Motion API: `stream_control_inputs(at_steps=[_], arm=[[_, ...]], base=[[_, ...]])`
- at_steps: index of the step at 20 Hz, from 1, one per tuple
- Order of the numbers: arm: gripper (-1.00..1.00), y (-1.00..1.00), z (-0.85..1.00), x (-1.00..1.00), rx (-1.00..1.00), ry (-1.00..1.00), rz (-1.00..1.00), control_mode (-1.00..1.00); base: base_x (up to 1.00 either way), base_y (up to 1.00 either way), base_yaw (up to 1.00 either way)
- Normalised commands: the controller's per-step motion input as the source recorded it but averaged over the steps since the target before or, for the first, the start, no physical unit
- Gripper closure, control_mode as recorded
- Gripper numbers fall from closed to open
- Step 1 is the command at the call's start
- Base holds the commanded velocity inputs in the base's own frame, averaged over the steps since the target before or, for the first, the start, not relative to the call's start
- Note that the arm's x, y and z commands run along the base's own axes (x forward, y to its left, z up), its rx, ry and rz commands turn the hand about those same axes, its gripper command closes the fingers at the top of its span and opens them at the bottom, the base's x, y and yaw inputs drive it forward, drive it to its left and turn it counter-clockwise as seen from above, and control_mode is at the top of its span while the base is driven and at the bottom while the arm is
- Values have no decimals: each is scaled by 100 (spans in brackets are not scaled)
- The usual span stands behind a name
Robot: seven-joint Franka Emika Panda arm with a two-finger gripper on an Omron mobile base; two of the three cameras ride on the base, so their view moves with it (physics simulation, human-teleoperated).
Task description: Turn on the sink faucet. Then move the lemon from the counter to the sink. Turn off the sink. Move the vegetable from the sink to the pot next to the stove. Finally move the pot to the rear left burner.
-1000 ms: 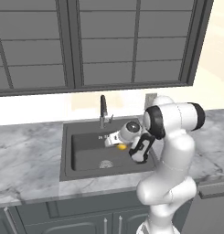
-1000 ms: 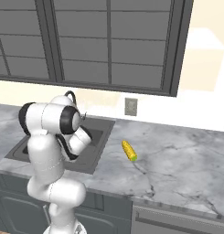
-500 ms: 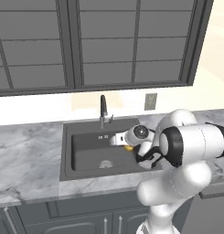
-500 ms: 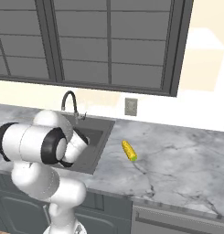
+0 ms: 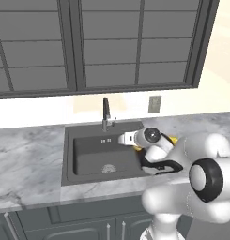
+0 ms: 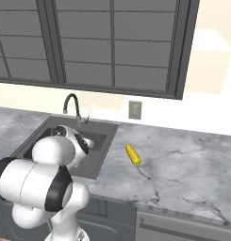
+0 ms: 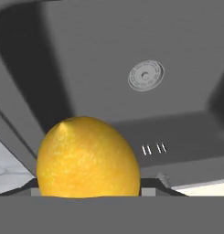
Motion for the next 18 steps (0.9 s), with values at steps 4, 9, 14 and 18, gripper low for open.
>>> stream_control_inputs(at_steps=[4, 9, 14, 18], arm=[[100, -5, 100, 2, 0, 15, -3, -100], [100, -10, 92, 0, 0, 20, -1, -100], [100, -11, 43, -23, 0, 18, 0, -100], [100, -7, 1, -51, 0, 11, 0, -100]], base=[[0, 0, 0], [0, 0, 0], [0, 0, 0], [0, 0, 0]])
